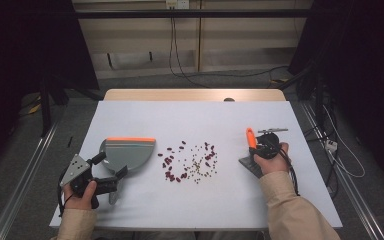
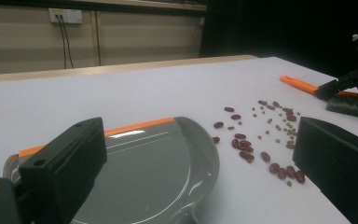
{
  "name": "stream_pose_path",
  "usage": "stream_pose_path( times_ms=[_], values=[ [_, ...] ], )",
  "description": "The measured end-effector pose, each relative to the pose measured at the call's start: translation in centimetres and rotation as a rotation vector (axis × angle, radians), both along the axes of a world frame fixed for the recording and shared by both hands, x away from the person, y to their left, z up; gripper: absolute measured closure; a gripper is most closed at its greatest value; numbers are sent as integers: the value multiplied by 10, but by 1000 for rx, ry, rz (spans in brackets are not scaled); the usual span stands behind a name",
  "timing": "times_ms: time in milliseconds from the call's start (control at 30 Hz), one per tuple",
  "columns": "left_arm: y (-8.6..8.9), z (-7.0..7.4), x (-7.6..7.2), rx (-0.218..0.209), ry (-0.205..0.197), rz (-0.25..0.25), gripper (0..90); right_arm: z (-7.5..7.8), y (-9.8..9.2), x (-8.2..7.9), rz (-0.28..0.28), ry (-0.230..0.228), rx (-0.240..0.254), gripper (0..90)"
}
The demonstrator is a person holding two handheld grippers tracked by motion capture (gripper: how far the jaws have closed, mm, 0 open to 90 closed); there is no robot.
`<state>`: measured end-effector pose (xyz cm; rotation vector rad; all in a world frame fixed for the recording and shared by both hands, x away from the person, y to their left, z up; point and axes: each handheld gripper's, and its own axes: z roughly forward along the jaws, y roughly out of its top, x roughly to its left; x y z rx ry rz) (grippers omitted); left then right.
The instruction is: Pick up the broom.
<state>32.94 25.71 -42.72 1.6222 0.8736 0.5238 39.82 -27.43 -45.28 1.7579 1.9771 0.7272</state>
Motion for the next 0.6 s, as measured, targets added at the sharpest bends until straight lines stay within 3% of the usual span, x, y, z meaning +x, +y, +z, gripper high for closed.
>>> stream_pose_path(
  times_ms=[333, 600],
  values=[
    [-7, 4, -1, 24, -10, -17, 26, -2, -1, -3, -13, -27, 18, 678],
    [-12, 10, -3, 24, -22, -24, 26, 1, 1, -1, -17, -10, 4, 687]
  ],
)
